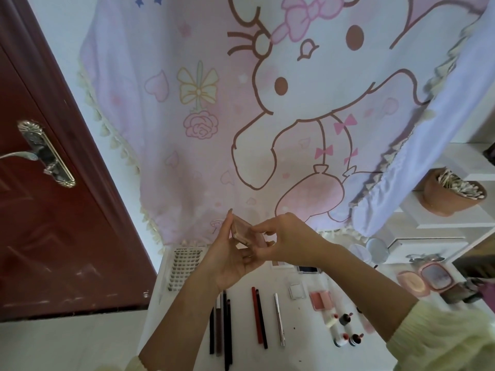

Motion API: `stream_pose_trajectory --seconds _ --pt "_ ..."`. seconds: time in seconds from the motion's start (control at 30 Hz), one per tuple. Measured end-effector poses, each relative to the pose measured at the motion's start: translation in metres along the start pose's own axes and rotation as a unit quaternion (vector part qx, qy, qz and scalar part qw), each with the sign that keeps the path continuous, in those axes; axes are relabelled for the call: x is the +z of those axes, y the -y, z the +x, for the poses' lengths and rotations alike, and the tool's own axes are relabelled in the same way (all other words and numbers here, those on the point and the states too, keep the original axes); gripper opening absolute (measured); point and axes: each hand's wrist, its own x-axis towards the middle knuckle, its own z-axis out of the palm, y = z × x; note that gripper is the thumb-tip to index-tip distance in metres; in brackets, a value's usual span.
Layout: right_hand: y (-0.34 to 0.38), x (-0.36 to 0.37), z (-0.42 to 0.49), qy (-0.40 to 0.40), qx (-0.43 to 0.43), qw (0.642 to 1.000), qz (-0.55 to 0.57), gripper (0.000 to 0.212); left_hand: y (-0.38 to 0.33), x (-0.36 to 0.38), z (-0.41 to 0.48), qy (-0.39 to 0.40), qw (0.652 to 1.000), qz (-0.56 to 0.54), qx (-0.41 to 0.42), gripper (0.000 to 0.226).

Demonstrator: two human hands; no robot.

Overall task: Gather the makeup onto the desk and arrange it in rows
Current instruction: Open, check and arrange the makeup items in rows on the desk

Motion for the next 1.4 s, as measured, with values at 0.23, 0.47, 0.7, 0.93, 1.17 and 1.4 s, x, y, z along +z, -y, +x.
stream_pose_trajectory --seconds 0.23,0.47,0.7,0.93,1.17,1.4 --pt "-0.004 0.009 0.003 -0.019 -0.023 0.999 -0.037 0.041 0.002 0.001 0.002 0.005 0.999 0.033 0.012 0.072" --pt "-0.001 0.01 0.003 -0.041 -0.06 0.995 -0.064 0.016 0.005 -0.001 0.009 0.001 1.0 0.022 0.003 0.07" --pt "-0.01 0.013 0.006 -0.042 -0.034 0.998 -0.043 0.028 0.008 -0.004 0.014 -0.007 1.0 0.015 -0.008 0.068" --pt "-0.016 0.01 0.009 -0.005 -0.017 1.0 -0.02 0.042 0.011 -0.006 0.017 -0.002 1.0 -0.008 -0.021 0.069" --pt "-0.034 -0.009 0.016 -0.077 0.07 0.984 0.146 0.016 0.004 -0.006 0.019 0.021 0.997 0.002 -0.078 0.071" --pt "-0.06 -0.029 0.023 -0.07 0.175 0.931 0.313 0.015 -0.017 -0.011 0.031 0.014 0.992 0.03 -0.12 0.073"
